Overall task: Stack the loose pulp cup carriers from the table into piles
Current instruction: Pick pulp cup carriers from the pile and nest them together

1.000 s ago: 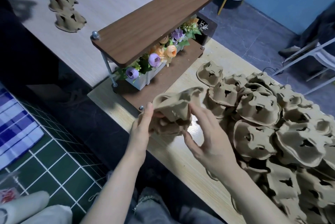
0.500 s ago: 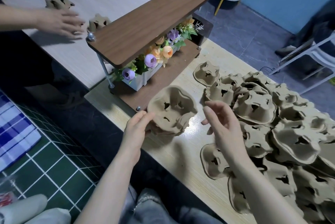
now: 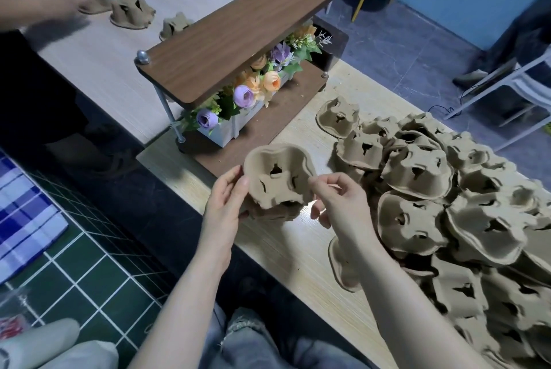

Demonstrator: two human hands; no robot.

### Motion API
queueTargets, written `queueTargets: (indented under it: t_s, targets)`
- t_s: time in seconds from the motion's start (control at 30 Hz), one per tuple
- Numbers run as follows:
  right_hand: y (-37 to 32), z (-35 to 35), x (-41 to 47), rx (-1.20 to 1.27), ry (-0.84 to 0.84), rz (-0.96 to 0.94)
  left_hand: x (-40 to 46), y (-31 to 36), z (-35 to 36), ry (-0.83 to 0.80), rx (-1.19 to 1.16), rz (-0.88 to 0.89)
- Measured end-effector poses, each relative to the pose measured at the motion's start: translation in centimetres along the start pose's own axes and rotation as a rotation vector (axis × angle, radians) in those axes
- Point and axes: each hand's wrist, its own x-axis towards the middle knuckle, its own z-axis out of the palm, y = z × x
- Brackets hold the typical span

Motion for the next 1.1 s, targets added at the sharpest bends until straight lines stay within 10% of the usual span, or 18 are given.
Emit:
queueTargets:
  t_s: [0.37, 0.73, 1.1]
  targets:
    - [2.2, -1.0, 0.8, -0.096, 0.062, -0.105, 0.2, -0.6, -0.3, -0.028, 0.062, -0.01]
    - [4.3, -1.1, 2.5, 0.026, -0.305, 0.268, 2.4, -2.6, -0.1, -0.082, 0.09, -0.095]
    - [-0.9, -4.9, 10.6, -0.183, -0.363, 0.166, 7.5, -1.7, 6.4, 0.007, 0.011, -0.049]
